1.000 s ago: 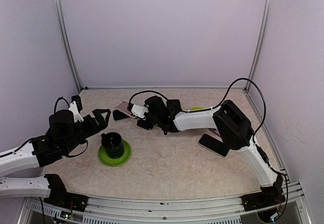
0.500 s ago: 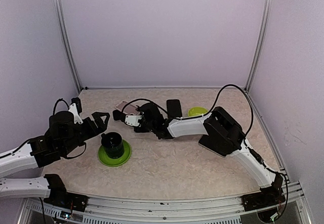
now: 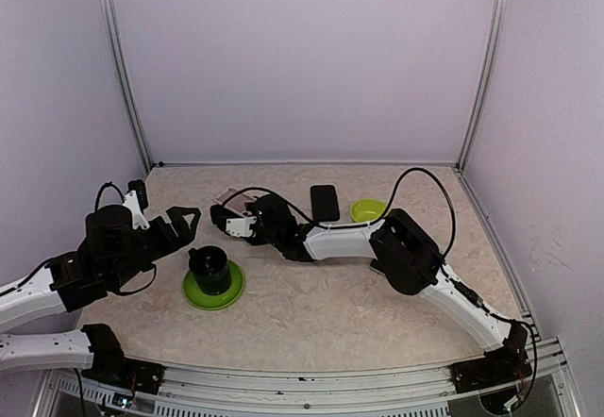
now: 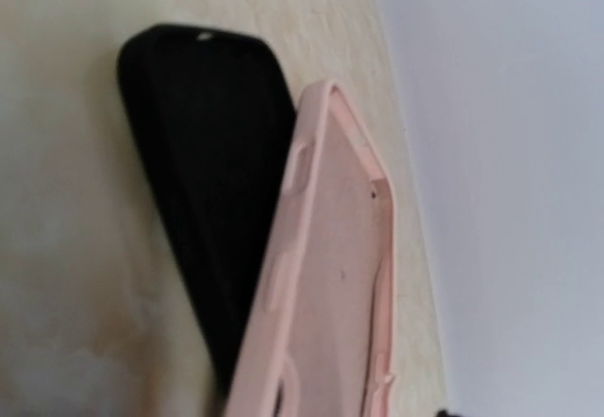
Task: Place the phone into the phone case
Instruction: Pick up the phone case from the phone case.
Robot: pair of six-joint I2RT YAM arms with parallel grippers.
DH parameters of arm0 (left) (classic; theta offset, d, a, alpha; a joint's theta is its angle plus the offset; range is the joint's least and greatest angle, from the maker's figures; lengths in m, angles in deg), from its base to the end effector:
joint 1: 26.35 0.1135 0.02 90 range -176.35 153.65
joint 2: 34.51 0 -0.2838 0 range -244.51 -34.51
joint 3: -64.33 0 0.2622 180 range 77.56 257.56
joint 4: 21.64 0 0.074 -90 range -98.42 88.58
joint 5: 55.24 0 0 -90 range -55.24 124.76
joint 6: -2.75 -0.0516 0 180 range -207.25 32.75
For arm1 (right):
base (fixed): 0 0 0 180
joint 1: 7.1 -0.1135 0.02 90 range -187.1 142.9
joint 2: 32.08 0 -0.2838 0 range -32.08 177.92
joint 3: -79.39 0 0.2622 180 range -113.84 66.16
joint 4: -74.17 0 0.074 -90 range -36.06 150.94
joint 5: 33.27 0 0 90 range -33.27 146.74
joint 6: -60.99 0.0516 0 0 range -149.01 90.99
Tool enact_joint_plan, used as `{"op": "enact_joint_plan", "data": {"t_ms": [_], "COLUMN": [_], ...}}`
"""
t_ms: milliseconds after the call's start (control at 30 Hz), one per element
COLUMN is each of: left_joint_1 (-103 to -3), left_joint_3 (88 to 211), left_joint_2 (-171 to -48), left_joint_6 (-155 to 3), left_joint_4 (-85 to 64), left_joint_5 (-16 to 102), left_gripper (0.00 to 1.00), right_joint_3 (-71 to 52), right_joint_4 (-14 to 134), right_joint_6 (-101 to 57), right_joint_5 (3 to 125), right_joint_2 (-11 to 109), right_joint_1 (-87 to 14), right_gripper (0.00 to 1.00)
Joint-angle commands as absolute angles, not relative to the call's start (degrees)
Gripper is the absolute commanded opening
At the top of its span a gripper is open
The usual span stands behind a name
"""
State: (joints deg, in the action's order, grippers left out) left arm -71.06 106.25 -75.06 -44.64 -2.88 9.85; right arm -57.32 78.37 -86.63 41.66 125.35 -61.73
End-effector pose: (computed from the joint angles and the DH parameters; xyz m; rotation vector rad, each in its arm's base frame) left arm 0.1445 -0.1124 0.2682 -0.2694 1.8772 -0.6504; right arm 0.3849 0.5190 0.0944 -1.4336 1.1823 -0.2805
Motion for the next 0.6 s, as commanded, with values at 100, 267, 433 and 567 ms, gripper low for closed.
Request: {"op": "enact_joint_plan", "data": {"t_ms": [100,267,433,567], "left_joint_1": [-70.81,-70.81,-70.82,-70.82], "left_joint_3": [108.58,108.85,108.62,108.26], "left_joint_2": [-74.79,-75.11,-74.77,-74.16], "left_joint_6": [-44.32,-44.36,-44.29,-44.11], "left_joint_4": [-3.02,-3.25,-3.08,-2.70], "left_joint_5": [8.87,8.92,8.89,8.67], "left_gripper": [0.99,0.99,0.99,0.99], "right_joint_3": [-57.66,-56.42,-54.80,-53.70], "right_joint_4": [76.11,76.53,78.66,80.35], "right_joint_6": [-87.64,-86.94,-86.89,-86.76], "right_joint_5": [39.08,39.27,39.58,39.36], "right_joint_2": [127.72,126.82,125.82,124.68], "right_joint_1": [-62.12,-61.96,-61.94,-61.98], "right_gripper": [0.50,0.36,0.19,0.14]}}
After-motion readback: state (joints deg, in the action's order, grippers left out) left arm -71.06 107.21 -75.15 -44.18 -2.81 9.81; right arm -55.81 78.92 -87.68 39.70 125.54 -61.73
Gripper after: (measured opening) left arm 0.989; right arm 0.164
